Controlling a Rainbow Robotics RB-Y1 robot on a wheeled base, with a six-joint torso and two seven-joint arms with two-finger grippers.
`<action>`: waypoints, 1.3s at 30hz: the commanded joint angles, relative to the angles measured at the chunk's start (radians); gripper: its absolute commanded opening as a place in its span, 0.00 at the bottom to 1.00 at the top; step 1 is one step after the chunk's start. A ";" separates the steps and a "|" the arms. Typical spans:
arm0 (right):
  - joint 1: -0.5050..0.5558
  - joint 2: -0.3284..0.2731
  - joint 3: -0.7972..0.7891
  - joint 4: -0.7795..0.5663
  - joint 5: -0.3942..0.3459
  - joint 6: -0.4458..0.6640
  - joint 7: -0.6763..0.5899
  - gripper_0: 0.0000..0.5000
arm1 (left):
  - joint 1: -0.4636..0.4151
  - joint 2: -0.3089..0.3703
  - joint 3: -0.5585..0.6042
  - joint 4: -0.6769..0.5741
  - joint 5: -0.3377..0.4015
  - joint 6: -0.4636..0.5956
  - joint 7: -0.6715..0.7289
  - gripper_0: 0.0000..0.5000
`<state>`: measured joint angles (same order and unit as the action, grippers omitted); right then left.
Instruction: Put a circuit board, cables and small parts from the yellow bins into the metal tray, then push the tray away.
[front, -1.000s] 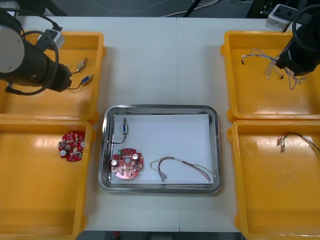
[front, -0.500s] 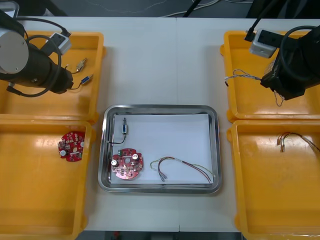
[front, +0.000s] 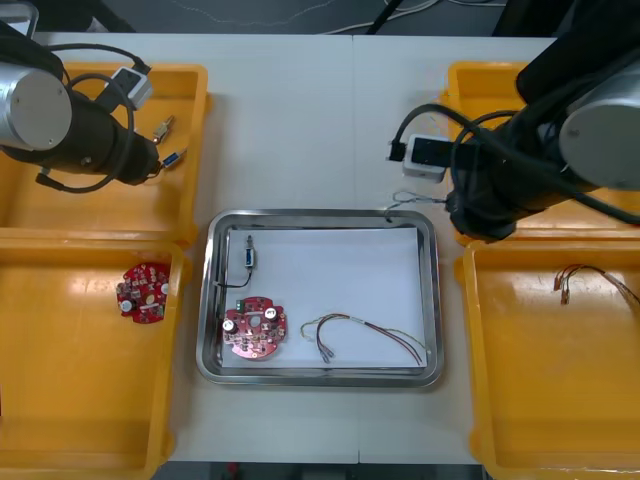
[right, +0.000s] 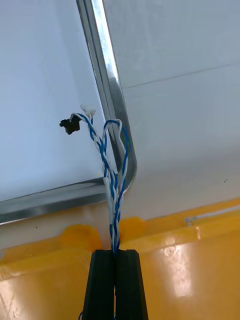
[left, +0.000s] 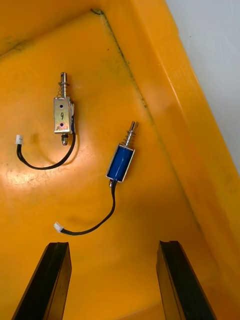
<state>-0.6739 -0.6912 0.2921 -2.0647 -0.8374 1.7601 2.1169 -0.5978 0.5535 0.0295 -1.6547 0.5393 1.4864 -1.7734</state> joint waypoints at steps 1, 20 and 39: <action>-0.001 0.036 0.124 -0.032 0.038 -0.074 -0.097 0.00 | -0.068 -0.032 -0.016 0.033 0.021 -0.035 -0.178 1.00; -0.019 0.078 0.338 0.064 0.054 -0.255 -0.156 0.00 | -0.109 -0.037 -0.053 0.090 0.010 -0.072 -0.224 1.00; -0.019 0.116 0.392 0.227 0.096 -0.335 -0.129 0.00 | -0.137 -0.037 -0.020 0.150 -0.007 -0.106 -0.390 1.00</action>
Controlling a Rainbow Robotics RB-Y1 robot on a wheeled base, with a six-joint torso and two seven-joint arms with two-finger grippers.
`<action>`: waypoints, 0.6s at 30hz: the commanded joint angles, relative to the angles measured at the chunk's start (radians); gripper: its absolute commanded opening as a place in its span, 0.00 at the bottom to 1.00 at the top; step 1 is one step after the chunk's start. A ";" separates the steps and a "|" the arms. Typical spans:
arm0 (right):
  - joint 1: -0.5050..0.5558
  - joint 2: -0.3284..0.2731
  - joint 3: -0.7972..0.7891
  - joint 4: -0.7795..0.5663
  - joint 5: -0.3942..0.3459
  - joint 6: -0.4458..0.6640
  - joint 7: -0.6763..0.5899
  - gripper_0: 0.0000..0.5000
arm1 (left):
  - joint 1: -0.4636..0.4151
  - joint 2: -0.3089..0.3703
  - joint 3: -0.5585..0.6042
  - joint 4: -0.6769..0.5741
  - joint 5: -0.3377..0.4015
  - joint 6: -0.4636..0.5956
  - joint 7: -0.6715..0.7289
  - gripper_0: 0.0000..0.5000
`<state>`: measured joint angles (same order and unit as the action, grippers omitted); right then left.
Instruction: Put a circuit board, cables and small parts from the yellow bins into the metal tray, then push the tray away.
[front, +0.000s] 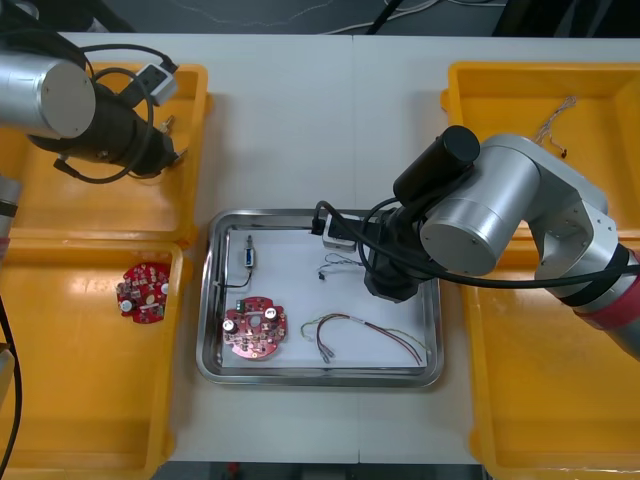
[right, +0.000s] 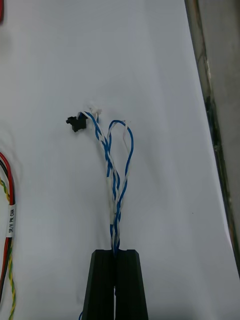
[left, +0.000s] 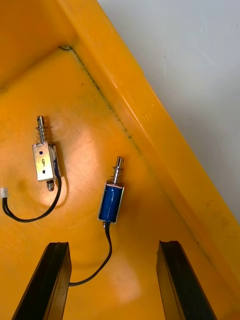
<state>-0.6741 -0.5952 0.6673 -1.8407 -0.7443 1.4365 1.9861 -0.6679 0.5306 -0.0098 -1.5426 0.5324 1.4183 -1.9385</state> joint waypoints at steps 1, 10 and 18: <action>-0.019 0.018 0.017 0.003 0.005 -0.010 0.002 0.00 | -0.073 -0.014 0.019 0.058 0.003 -0.056 -0.243 1.00; -0.019 0.009 0.020 0.001 0.000 -0.002 -0.004 0.02 | -0.104 -0.021 0.010 0.154 0.005 -0.127 -0.290 1.00; -0.019 0.002 0.009 -0.011 0.020 -0.004 0.003 0.44 | -0.104 -0.021 -0.022 0.193 0.020 -0.147 -0.295 1.00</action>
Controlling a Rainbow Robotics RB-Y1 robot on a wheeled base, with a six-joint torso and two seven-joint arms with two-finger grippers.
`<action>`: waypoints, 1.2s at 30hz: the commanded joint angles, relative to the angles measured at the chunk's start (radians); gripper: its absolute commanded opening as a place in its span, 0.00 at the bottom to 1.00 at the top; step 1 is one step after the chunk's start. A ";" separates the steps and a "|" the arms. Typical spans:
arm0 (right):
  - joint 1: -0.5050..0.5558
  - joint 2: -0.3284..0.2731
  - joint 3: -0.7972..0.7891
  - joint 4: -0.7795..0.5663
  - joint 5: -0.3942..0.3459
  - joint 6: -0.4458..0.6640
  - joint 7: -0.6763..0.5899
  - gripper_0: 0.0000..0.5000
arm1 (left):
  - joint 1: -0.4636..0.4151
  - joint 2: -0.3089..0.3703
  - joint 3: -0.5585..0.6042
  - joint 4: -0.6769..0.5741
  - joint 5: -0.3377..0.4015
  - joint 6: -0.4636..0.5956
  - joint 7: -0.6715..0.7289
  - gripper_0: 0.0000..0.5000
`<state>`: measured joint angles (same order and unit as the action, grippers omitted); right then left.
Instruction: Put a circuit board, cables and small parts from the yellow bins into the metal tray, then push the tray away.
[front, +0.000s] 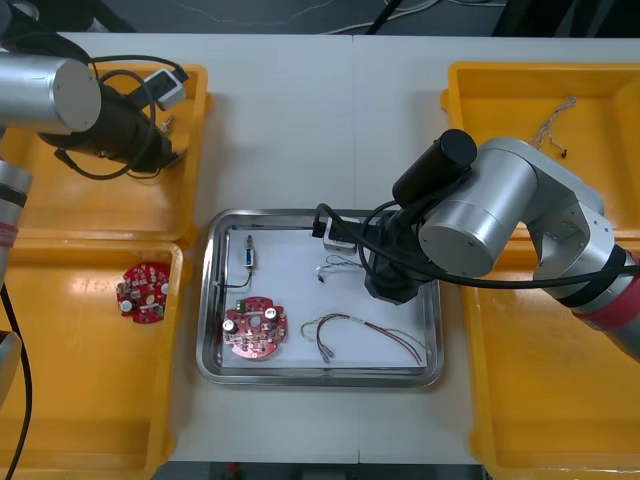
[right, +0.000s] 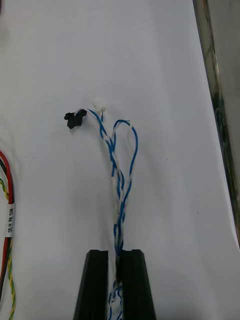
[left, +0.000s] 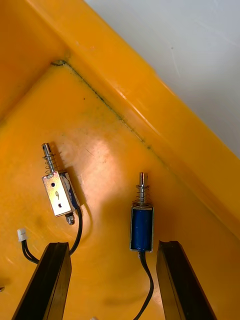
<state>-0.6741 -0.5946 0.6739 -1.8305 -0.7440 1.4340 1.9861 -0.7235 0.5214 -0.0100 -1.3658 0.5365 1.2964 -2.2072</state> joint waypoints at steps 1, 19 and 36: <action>-0.019 -0.001 -0.001 -0.024 0.029 0.000 0.007 0.65 | -0.048 -0.012 -0.030 0.019 0.019 -0.026 -0.026 1.00; -0.038 0.012 -0.218 -0.087 -0.021 0.210 0.043 0.99 | -0.045 -0.017 -0.065 0.076 0.028 -0.063 -0.028 1.00; -0.073 -0.020 -0.547 -0.087 -0.063 0.430 0.036 1.00 | -0.048 -0.047 -0.065 0.077 0.031 -0.078 -0.012 1.00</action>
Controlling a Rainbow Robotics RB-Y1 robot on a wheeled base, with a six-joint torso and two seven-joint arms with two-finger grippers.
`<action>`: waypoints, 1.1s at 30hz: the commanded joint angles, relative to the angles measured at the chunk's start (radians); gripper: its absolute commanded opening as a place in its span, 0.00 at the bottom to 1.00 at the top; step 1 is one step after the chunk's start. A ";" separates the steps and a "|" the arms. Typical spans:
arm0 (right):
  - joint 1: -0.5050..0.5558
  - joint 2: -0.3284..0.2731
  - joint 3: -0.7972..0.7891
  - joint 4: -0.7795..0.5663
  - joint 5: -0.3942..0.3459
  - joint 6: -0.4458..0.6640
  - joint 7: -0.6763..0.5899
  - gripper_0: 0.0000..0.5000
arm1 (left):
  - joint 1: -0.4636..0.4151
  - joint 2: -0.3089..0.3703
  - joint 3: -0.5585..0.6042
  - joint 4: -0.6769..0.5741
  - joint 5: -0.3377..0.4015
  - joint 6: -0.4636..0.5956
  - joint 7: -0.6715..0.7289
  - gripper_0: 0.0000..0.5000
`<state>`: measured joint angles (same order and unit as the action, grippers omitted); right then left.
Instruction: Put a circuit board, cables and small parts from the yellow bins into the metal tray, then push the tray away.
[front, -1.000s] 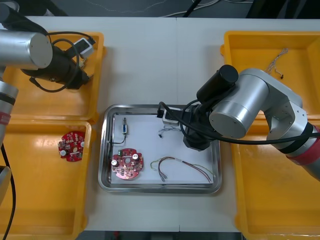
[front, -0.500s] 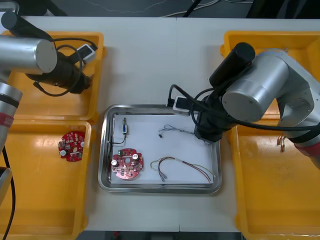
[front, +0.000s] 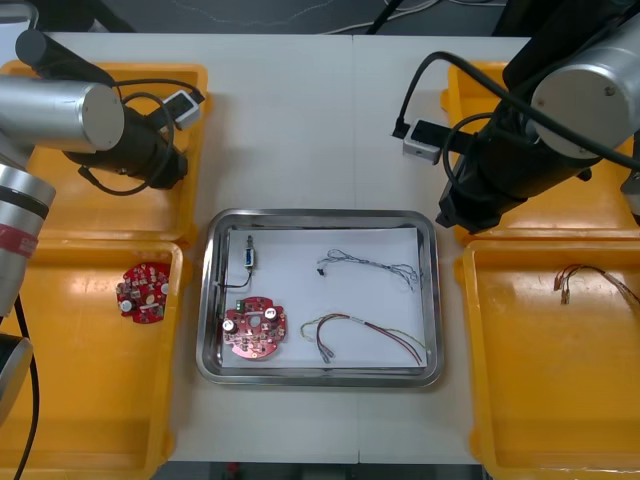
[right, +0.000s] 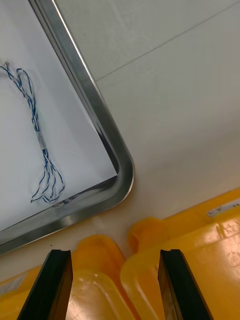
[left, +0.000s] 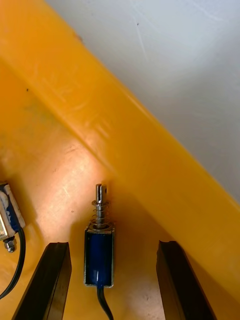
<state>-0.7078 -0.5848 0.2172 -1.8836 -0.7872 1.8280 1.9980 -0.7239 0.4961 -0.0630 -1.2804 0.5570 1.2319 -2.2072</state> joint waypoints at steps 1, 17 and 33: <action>-0.039 -0.033 -0.099 -0.034 -0.021 0.045 0.022 1.00 | -0.046 -0.024 -0.014 -0.008 0.011 -0.014 -0.012 1.00; -0.039 -0.174 -0.335 0.069 -0.021 0.092 0.016 1.00 | -0.046 -0.025 -0.020 0.000 -0.034 -0.020 0.014 1.00; -0.025 -0.265 -0.400 0.210 0.077 0.092 -0.070 1.00 | -0.046 -0.025 -0.021 0.039 -0.063 -0.060 0.024 1.00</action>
<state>-0.7087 -0.7958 -0.1249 -1.6708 -0.7165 1.9160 1.9912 -0.7403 0.4857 -0.0632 -1.2560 0.5178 1.1875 -2.2071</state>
